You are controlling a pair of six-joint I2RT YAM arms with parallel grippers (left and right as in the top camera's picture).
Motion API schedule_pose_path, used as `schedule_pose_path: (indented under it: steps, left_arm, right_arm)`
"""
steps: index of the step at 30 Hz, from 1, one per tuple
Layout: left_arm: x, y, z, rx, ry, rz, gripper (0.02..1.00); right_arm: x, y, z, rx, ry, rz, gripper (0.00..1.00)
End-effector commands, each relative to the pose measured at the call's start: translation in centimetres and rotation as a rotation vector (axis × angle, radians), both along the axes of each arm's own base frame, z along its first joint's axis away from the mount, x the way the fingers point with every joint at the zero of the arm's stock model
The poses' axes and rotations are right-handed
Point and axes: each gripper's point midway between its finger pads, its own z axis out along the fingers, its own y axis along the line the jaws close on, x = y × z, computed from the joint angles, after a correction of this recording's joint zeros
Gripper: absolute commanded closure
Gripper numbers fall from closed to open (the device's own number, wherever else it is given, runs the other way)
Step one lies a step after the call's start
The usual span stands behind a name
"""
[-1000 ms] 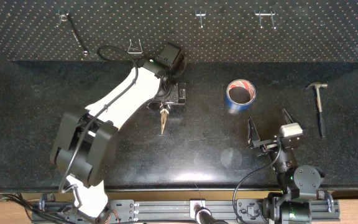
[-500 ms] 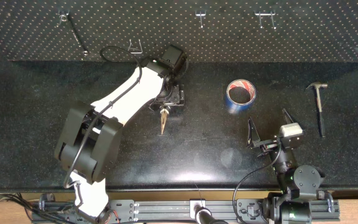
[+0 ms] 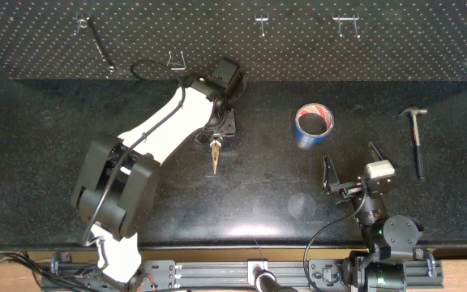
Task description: Place Tools Onto Pegboard
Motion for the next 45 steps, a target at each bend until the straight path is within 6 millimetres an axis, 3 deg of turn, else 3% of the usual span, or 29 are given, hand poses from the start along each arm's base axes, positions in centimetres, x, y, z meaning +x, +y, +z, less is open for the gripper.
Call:
schedule_pose_path:
  steps: [1,3,5,7,11,14,18,27,37,41,45]
  left_arm:
    - [-0.7,0.4,10.4,0.081,-0.267,-0.050,0.991]
    - [-1.6,1.2,16.4,0.066,-0.437,-0.045,0.989]
    - [-2.3,4.0,21.3,0.081,-0.604,0.016,0.989]
    - [-1.6,8.5,26.3,0.204,-0.835,0.158,0.989]
    - [4.1,11.7,29.6,0.200,-1.123,0.267,0.991]
    - [6.0,11.1,28.0,0.141,-1.169,0.276,0.991]
    - [8.7,9.2,27.8,0.117,-1.242,0.217,0.993]
    - [12.3,9.6,24.5,0.130,-1.237,0.244,0.991]
    - [11.5,9.6,22.1,0.095,-1.306,0.266,0.991]
    - [11.3,9.8,22.4,0.064,-1.373,0.289,0.993]
    - [10.7,10.0,21.4,0.064,-1.393,0.286,0.991]
  right_arm:
    - [0.0,0.0,-0.1,0.004,-0.001,0.003,0.025]
    - [0.0,0.0,-0.1,0.004,-0.001,0.003,0.025]
    - [0.0,0.0,-0.1,0.004,-0.001,0.003,0.025]
    - [0.0,0.0,-0.1,0.004,0.000,0.003,0.025]
    - [0.0,0.0,-0.1,0.004,-0.001,0.003,0.027]
    - [0.0,0.0,-0.1,0.004,-0.001,0.003,0.025]
    - [0.0,0.0,-0.1,0.004,-0.001,0.003,0.025]
    - [0.0,0.0,-0.1,0.004,-0.001,0.003,0.025]
    - [0.0,0.0,-0.1,0.004,-0.001,0.003,0.025]
    - [0.0,0.0,-0.1,0.004,-0.001,0.003,0.025]
    - [0.0,0.0,-0.1,0.004,0.000,0.003,0.025]
